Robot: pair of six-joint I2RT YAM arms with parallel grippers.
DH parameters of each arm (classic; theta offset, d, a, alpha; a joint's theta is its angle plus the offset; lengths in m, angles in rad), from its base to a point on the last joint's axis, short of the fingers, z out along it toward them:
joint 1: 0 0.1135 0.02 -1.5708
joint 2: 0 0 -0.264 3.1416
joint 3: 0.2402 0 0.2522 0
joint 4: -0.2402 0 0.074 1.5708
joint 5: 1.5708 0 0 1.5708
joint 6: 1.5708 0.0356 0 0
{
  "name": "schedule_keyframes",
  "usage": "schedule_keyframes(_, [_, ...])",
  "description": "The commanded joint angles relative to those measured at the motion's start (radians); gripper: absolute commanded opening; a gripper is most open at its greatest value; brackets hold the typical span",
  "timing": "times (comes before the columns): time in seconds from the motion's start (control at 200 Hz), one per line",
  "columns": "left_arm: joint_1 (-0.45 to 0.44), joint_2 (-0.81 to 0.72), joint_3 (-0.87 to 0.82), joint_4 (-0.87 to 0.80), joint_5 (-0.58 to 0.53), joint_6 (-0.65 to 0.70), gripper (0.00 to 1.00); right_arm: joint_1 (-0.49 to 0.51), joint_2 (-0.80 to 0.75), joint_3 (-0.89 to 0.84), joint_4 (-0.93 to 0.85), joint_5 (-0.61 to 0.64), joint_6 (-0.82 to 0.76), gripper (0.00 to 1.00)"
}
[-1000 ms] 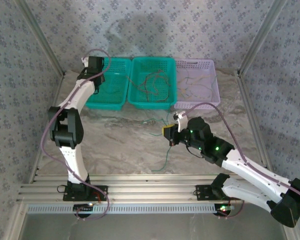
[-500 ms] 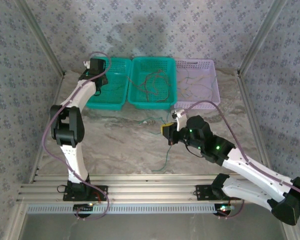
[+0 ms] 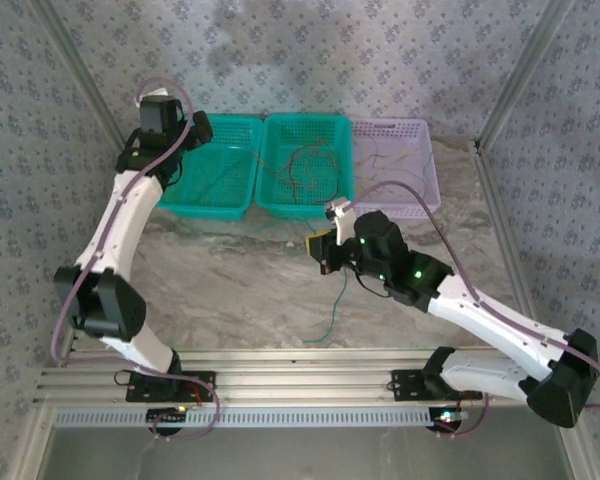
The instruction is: Untangle the cables
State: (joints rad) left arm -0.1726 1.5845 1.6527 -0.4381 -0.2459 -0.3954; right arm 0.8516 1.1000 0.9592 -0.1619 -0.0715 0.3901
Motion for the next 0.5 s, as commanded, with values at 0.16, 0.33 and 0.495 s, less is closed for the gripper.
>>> schedule_keyframes(0.16, [-0.034, -0.199, -0.133, -0.064, -0.025, -0.049, 1.0, -0.002, 0.151, 0.186, -0.03, -0.046, -0.045, 0.0])
schedule_keyframes(0.33, [-0.04, -0.336, -0.252, -0.109, -0.024, -0.114, 1.0, -0.032, 0.269, 0.312, -0.038, -0.099, -0.032, 0.0])
schedule_keyframes(0.495, [-0.047, -0.476, -0.349, -0.164, -0.05, -0.118, 1.0, -0.085, 0.42, 0.463, -0.058, -0.175, 0.007, 0.0])
